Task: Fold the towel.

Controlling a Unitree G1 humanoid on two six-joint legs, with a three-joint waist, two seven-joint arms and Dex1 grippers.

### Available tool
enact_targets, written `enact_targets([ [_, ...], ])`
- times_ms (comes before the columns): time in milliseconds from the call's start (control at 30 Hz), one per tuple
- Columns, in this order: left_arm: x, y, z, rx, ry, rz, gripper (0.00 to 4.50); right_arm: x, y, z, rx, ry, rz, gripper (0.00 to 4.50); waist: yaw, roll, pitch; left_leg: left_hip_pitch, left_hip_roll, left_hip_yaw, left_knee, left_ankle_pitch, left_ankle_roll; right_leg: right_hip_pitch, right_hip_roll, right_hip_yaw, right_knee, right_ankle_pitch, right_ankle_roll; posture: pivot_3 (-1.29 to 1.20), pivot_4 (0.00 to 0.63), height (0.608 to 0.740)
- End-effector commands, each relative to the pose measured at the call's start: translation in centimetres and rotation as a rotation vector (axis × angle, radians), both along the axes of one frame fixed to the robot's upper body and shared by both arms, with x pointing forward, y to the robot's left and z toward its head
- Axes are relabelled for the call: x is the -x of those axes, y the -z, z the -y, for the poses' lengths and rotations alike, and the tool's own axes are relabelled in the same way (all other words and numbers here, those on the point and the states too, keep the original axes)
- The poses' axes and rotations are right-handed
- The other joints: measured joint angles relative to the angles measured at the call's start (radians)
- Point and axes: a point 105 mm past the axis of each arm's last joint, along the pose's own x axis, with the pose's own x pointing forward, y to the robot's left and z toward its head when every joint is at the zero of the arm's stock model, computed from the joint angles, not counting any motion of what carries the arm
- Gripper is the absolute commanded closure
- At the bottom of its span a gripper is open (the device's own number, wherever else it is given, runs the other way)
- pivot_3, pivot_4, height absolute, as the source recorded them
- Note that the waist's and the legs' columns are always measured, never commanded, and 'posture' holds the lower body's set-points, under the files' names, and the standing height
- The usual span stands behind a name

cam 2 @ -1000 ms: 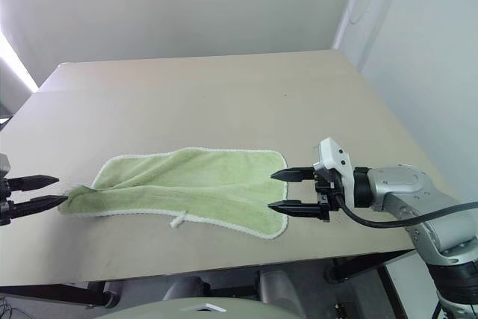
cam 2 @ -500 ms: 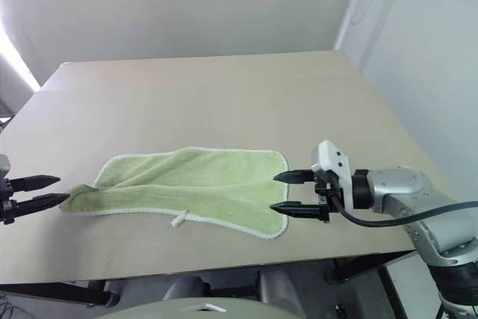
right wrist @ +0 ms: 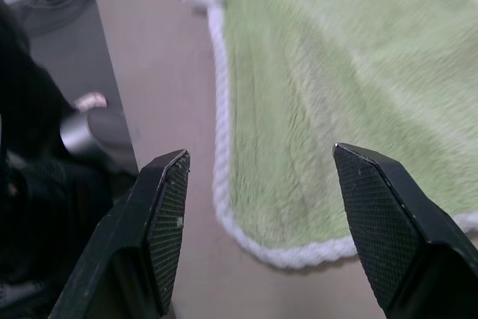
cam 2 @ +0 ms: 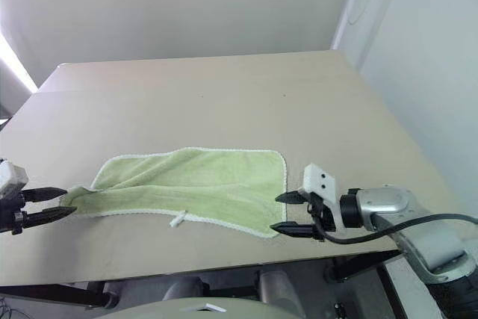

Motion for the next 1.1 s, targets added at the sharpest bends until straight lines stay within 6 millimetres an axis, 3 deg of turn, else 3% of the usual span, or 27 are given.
enact_targets([
  [33, -1.6, -0.2, -0.7, -0.035, -0.052, 0.048, 1.50, -0.5, -0.6, -0.7, -0.001, -0.012, 0.068, 1.31, 0.002, 0.000, 0.000, 0.000, 0.000, 0.000, 0.000, 0.000, 0.000, 0.000, 0.000, 0.000, 0.000, 0.000, 0.000, 0.00, 0.000, 0.712],
  [267, -3.1, 1.2, 0.4, 0.015, -0.079, -0.007, 1.50, -0.5, -0.5, -1.1, -0.001, -0.009, 0.071, 1.31, 0.002, -0.001, 0.000, -0.001, 0.000, 0.000, 0.000, 0.000, 0.000, 0.000, 0.000, -0.001, 0.000, 0.000, 0.000, 0.00, 0.000, 0.712],
  [433, -1.6, 1.6, 1.0, 0.056, -0.068, -0.121, 1.50, -0.3, -0.7, -1.1, -0.008, 0.006, 0.073, 1.31, -0.001, -0.001, -0.001, -0.001, 0.000, 0.000, 0.000, 0.000, 0.000, 0.000, 0.001, 0.000, 0.001, 0.000, 0.000, 0.00, 0.000, 0.712],
  [667, 0.9, 1.6, -0.1, 0.010, -0.112, -0.212, 1.50, -0.6, -0.5, -1.2, -0.016, 0.026, 0.077, 1.31, 0.000, -0.001, 0.000, 0.000, 0.002, 0.000, 0.000, 0.000, 0.000, 0.000, 0.000, -0.001, 0.000, 0.000, 0.000, 0.00, 0.000, 0.712],
  [1100, 0.2, 2.7, 0.5, 0.052, -0.153, -0.207, 1.50, -0.8, -0.5, -1.8, -0.034, 0.025, 0.088, 1.31, 0.001, -0.001, 0.000, -0.001, 0.002, 0.000, 0.000, 0.000, 0.000, -0.001, 0.001, -0.003, 0.000, 0.000, 0.000, 0.00, 0.000, 0.712],
])
